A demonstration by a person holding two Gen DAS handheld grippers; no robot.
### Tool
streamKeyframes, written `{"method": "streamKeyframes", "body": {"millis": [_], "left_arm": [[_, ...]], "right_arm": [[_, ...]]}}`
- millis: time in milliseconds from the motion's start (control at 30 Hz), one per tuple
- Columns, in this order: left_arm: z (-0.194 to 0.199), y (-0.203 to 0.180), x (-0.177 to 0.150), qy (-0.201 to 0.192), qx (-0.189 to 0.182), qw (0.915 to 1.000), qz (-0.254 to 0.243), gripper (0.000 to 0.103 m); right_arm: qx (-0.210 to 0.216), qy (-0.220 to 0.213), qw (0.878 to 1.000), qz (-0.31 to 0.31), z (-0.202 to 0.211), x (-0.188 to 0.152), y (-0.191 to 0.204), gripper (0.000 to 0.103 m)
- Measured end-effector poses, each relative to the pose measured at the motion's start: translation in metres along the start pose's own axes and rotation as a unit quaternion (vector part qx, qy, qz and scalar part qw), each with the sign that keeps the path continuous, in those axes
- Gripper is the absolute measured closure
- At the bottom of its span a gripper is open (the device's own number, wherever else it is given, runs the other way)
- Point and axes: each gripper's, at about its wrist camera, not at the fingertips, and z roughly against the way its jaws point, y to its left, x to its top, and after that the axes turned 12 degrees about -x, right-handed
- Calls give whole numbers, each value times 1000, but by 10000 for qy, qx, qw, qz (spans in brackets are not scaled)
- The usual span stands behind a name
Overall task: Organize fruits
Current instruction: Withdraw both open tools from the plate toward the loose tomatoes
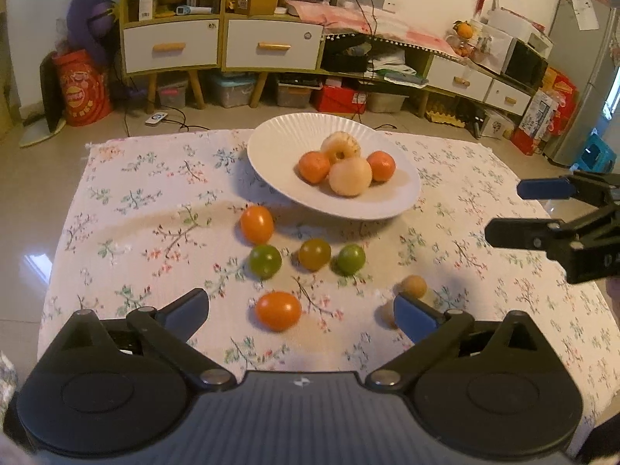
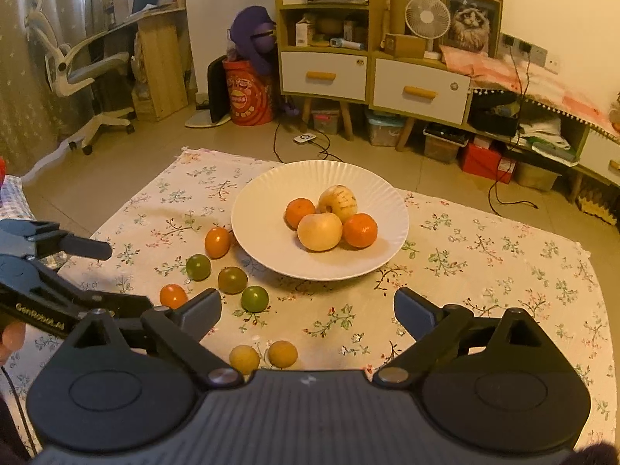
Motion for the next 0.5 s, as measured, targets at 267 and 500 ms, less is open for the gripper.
{"method": "streamKeyframes", "body": {"millis": [267, 500], "left_arm": [[9, -11, -19, 41, -61, 9996, -281, 14], [14, -17, -32, 68, -179, 9987, -477, 14]], "right_arm": [[-28, -14, 9999, 125, 6, -15, 8, 6], [91, 69, 9988, 484, 13, -37, 22, 5]]}}
